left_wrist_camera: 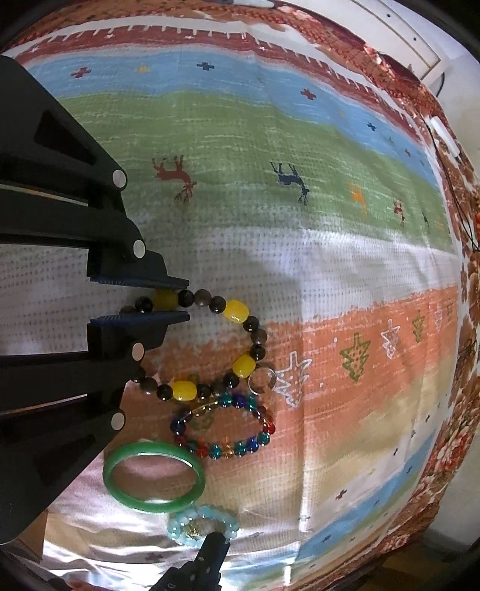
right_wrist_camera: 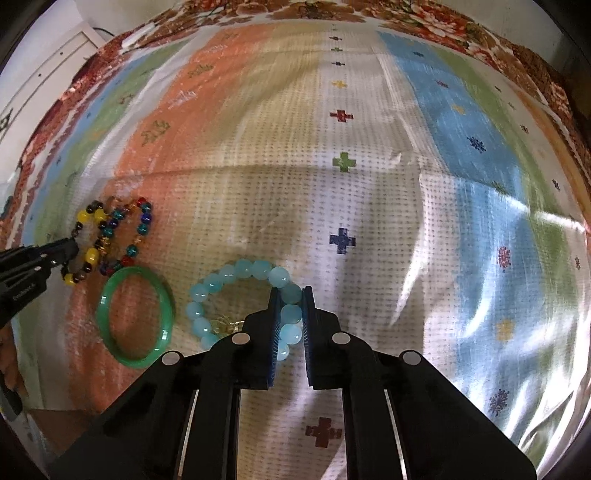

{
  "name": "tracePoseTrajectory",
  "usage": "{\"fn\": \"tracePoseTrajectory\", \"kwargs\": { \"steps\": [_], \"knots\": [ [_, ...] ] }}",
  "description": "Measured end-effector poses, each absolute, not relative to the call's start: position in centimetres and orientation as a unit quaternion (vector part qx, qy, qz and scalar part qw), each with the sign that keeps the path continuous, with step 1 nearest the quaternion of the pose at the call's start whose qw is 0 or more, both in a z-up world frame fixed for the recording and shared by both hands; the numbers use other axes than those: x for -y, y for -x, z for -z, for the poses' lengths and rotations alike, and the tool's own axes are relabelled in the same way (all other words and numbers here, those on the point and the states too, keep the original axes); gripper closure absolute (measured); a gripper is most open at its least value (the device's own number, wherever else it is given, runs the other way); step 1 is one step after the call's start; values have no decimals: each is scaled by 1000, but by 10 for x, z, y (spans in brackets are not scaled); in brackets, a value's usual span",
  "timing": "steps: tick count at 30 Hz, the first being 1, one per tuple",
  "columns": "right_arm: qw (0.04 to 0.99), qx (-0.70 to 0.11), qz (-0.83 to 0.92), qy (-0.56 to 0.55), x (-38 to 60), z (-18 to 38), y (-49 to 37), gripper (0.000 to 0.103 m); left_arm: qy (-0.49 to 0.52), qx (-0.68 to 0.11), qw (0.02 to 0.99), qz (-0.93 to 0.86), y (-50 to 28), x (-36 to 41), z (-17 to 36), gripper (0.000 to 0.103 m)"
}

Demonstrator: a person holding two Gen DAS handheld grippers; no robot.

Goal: Organize jewelry
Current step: 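Grasp the light-blue bead bracelet with the right tool, then carry both held bracelets over the tin and open both tools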

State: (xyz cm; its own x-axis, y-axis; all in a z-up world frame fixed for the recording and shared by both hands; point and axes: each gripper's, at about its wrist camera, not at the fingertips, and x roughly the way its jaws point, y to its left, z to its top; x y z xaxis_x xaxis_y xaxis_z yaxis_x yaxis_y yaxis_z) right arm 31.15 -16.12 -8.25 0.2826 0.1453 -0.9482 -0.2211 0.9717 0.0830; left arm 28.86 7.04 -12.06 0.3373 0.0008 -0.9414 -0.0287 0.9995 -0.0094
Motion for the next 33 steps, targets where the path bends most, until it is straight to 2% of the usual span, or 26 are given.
{"fn": "tracePoseTrajectory", "kwargs": {
  "steps": [7,33],
  "knots": [
    [817,-559,-143,27,150,48,-302,91,29,-556,830,10,-283,-65,98,92],
    [834,-526,-164,26,138,14,-277,91,36,-512,857,37,-259,-51,49,92]
  ]
}}
